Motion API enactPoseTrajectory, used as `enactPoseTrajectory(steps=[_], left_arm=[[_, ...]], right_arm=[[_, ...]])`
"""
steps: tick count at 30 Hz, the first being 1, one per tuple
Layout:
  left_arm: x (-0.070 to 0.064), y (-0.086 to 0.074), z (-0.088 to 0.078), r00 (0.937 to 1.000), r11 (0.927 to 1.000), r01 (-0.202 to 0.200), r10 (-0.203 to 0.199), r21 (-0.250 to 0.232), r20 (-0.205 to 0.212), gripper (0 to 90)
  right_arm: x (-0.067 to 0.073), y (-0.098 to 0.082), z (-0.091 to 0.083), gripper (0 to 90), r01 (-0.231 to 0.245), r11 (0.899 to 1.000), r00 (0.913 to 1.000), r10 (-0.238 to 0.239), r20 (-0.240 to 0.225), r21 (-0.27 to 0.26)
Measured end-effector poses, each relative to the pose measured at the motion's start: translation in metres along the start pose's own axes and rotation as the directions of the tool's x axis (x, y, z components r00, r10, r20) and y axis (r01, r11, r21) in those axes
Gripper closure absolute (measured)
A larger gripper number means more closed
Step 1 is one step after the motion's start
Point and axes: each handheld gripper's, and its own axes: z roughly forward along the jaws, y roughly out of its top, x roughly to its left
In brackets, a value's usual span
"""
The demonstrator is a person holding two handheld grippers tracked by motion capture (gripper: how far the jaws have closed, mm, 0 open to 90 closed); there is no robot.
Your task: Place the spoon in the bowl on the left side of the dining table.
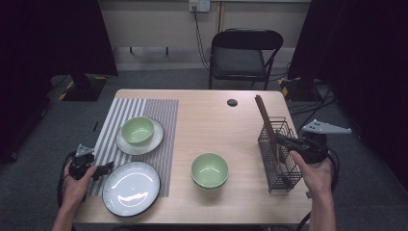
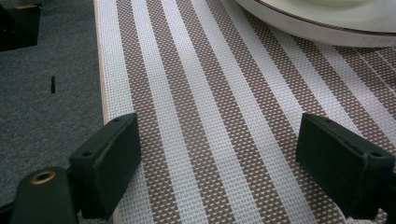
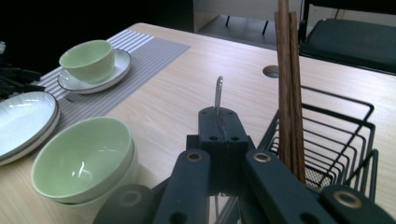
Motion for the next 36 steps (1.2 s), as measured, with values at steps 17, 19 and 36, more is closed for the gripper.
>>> enactPoseTrajectory(steps=[17,19,36], left_arm=[[0.000,0.000,0.000,1.0000,1.0000,0.000,0.000,0.003,-0.001,13.6],[0.000,0.000,0.000,1.0000,1.0000,-0.001,0.001,0.004,-0.001,13.6],[-0.001,0.001,0.000,0.9997,0.9999,0.017,-0.017,0.001,-0.019,14.8]], right_arm=[[0.008,0.021,-0.001,90.0,0.023,0.997,0.9993,-0.025,-0.028,-0.075],[0.009,0.022,-0.001,90.0,0.028,0.997,0.9993,-0.029,-0.025,-0.075],[0.026,0.056,0.008,90.0,0.071,0.988,0.9967,-0.075,-0.029,-0.141]])
